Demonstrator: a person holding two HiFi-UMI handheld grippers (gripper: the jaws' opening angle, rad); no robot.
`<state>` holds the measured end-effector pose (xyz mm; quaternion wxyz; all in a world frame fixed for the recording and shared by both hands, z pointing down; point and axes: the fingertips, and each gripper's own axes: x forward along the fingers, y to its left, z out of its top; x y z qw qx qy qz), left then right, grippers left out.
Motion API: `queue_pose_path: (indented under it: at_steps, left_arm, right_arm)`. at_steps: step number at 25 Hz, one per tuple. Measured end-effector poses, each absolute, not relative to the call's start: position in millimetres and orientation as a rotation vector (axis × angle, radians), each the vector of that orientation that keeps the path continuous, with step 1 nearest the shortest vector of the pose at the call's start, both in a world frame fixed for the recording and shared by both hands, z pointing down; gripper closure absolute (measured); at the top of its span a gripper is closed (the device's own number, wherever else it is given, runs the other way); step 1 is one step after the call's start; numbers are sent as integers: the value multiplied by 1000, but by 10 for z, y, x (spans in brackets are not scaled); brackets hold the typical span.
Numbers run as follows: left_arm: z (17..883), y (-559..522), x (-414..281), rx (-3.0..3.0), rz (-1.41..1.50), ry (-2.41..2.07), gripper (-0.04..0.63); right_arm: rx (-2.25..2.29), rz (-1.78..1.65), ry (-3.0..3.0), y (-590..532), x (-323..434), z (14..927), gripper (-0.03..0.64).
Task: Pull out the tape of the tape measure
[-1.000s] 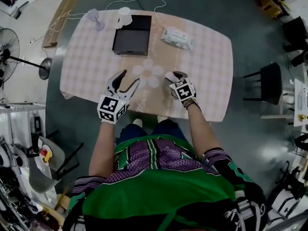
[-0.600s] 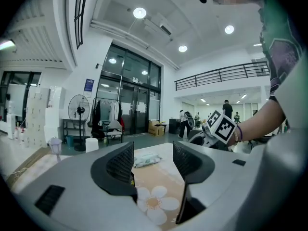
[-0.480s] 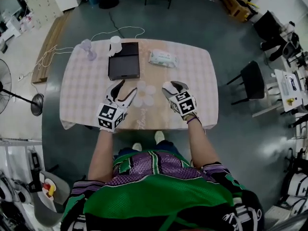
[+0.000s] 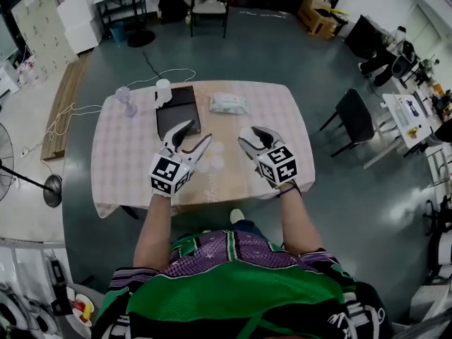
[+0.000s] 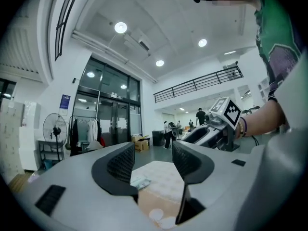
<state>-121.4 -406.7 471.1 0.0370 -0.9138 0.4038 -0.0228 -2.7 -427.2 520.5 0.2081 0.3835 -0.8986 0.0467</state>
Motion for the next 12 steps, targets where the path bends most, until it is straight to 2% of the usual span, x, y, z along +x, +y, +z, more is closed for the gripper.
queue_pose_path:
  at_steps: [12]
  left_arm:
    - [4424,-3669,-804,-2783,-7,958,359]
  right_arm:
    - [989,72,-2554,-3672,-218,4752,397]
